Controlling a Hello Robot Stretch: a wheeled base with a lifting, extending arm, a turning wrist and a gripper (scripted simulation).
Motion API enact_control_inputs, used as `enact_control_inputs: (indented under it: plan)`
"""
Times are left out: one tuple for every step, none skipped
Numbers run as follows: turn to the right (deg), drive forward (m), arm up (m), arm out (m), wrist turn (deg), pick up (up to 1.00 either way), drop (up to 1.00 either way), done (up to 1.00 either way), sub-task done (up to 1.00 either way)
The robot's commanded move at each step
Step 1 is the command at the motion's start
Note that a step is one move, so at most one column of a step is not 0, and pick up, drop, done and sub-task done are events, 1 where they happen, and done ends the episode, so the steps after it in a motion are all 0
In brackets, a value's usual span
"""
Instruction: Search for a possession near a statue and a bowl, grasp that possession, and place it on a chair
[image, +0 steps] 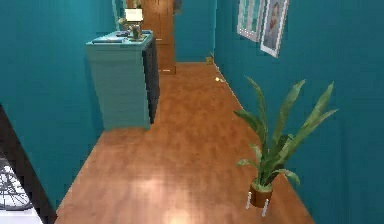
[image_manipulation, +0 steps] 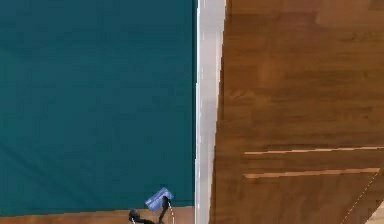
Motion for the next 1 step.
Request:
enact_control_inputs:
  plan:
    - [-3.0, 0.0, 0.0, 0.0, 0.0, 0.0, 0.0, 0.0, 0.0]
